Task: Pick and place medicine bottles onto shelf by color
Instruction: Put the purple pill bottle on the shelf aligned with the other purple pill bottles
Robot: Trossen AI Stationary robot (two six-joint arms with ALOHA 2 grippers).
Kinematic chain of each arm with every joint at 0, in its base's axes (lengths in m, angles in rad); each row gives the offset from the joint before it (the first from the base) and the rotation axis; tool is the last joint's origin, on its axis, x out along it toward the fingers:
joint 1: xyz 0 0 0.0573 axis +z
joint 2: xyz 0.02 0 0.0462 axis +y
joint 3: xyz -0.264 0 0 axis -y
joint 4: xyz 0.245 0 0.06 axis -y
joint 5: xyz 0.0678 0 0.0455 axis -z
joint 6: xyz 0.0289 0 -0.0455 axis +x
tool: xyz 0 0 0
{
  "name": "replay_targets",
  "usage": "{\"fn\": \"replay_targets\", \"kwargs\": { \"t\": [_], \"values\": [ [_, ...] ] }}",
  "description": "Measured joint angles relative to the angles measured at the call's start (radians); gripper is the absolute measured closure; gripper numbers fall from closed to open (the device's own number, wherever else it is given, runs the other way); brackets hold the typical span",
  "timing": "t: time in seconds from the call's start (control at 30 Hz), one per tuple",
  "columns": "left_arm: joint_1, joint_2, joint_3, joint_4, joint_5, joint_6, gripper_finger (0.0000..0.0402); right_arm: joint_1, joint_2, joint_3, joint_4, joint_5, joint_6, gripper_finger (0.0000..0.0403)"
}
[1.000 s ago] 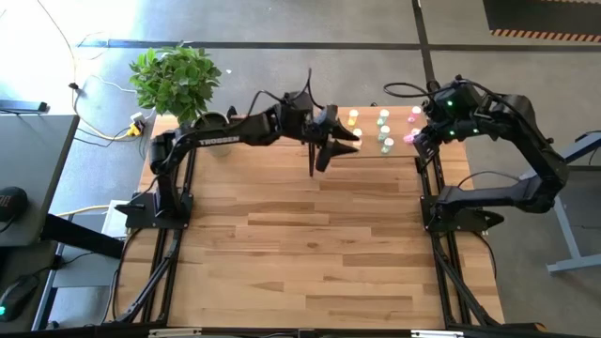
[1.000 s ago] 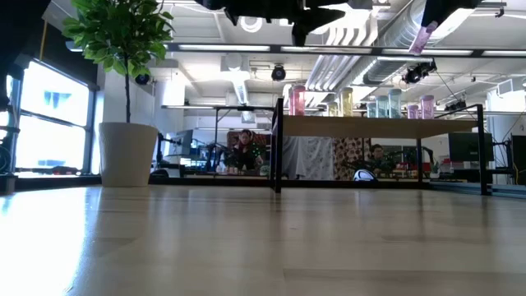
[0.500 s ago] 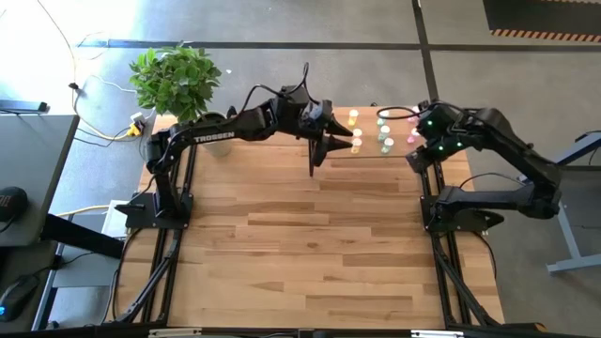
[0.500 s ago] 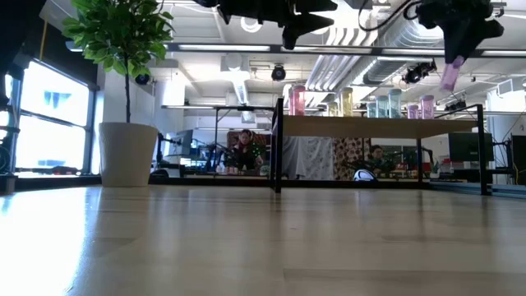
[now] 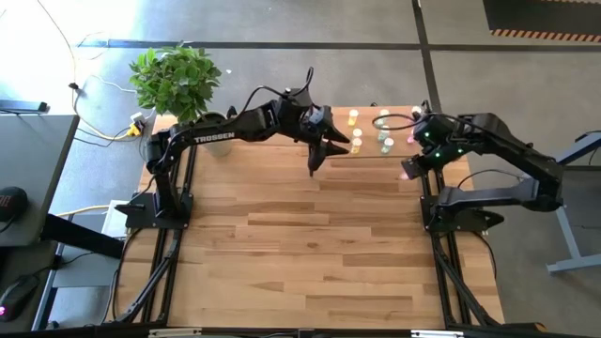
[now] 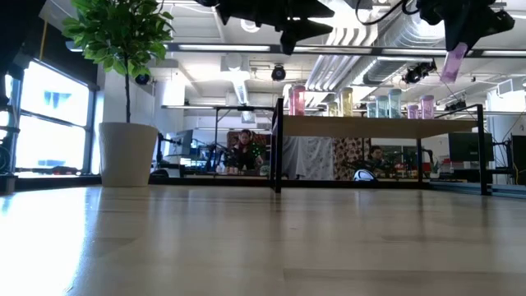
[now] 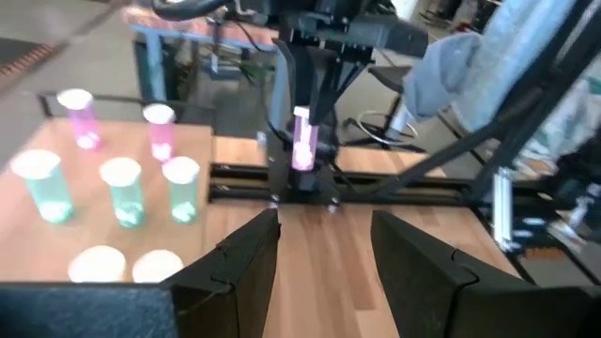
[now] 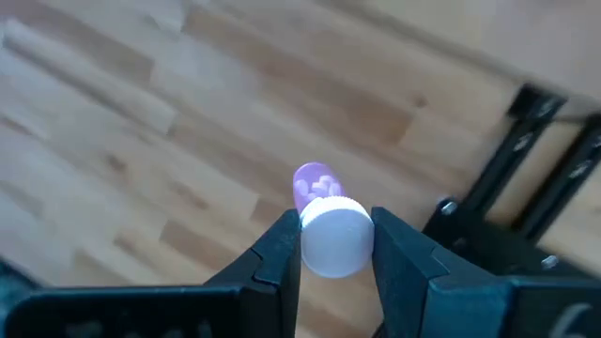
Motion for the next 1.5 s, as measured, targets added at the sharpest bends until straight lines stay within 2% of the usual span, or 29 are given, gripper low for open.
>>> {"fn": "replay_targets", "kwargs": {
  "t": [0.13, 0.33, 0.47, 0.63, 0.77, 1.03, 1.5],
  "values": [
    [-0.013, 0.000, 0.000, -0.041, 0.023, 0.017, 0.0239, 0.089, 0.021, 0.000, 0.000, -0.034, 0.058, 0.0315],
    [-0.044, 0.001, 0.000, -0.051, 0.020, 0.027, 0.0239, 0.175, 0.087, 0.000, 0.000, -0.032, 0.075, 0.0315],
    [-0.059, 0.001, 0.000, -0.051, 0.019, 0.030, 0.0239, 0.189, 0.136, 0.000, 0.000, 0.035, 0.100, 0.0315],
    [-0.072, 0.001, 0.000, -0.052, 0.018, 0.053, 0.0239, 0.148, 0.148, 0.000, 0.000, 0.175, 0.158, 0.0315],
    [-0.077, 0.001, 0.000, -0.053, 0.018, 0.052, 0.0238, 0.075, 0.127, 0.001, -0.001, 0.225, 0.170, 0.0315],
    [-0.084, 0.001, 0.000, -0.058, 0.017, 0.051, 0.0239, -0.069, 0.109, 0.003, -0.001, 0.225, 0.078, 0.0315],
    [-0.084, 0.001, 0.000, -0.081, 0.017, 0.050, 0.0239, -0.076, 0.121, 0.236, -0.001, 0.197, 0.035, 0.0315]
  ]
}}
